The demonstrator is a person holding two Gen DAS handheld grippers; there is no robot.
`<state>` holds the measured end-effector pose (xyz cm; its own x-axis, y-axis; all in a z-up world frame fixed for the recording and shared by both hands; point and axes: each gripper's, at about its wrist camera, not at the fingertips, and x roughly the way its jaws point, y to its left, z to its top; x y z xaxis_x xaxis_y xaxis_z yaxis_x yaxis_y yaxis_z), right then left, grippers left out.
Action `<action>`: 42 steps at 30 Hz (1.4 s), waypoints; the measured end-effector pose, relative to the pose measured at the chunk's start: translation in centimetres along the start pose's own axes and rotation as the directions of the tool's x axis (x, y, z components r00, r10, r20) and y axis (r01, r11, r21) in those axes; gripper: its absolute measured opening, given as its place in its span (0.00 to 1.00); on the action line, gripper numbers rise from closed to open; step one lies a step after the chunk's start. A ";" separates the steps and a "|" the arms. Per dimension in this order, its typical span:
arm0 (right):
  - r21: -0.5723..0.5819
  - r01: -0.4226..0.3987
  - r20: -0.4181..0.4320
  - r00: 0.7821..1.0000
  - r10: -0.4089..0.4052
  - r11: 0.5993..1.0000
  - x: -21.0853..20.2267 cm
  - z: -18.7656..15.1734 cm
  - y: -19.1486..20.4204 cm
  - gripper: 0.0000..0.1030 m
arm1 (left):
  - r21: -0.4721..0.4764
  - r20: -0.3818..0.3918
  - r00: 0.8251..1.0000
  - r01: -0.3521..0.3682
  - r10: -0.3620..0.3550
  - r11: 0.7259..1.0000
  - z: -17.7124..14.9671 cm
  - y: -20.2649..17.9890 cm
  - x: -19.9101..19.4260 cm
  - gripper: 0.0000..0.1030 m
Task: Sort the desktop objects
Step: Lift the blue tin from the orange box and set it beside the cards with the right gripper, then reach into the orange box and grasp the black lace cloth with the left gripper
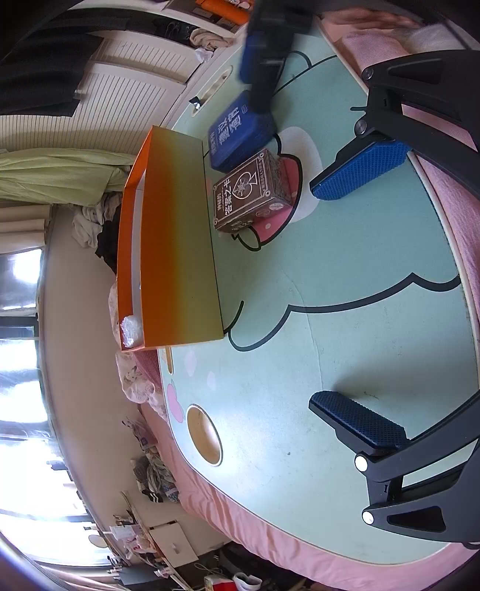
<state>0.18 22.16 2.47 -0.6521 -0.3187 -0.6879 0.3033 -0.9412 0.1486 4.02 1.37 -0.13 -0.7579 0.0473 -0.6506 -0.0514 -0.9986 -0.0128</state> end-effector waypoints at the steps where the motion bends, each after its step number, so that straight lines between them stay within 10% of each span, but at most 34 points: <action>1: -0.014 0.015 -0.019 1.000 -0.016 1.000 0.4 -0.4 0.1 0.88 | 0.000 -0.001 1.000 0.000 0.000 1.000 0.0 0.0 0.0 1.00; 18: -0.113 0.098 0.008 0.995 -0.097 0.989 2.0 -0.9 1.2 1.00 | -0.008 0.002 1.000 -0.011 0.011 1.000 -0.1 -0.3 -0.4 0.99; 25: -0.114 0.098 0.009 0.995 -0.097 0.989 2.0 -1.1 1.3 1.00 | -0.055 -0.001 1.000 0.021 -0.021 0.998 0.6 0.6 -1.9 0.58; 33: -0.115 0.097 0.010 0.995 -0.097 0.989 1.9 -1.2 1.5 1.00 | -0.083 0.054 0.994 0.100 -0.096 0.992 8.9 2.5 -3.3 0.57; 42: -0.117 0.094 0.010 0.996 -0.093 0.989 1.8 -1.2 1.6 1.00 | -0.017 -0.253 0.967 0.004 -0.008 1.000 16.4 0.3 7.7 0.39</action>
<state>0.34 20.17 0.64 -0.6843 -0.2305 -0.6918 0.3200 -0.9474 -0.0009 -12.48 1.84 7.36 -0.5681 0.0480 -0.8216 -0.0434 -0.9987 -0.0283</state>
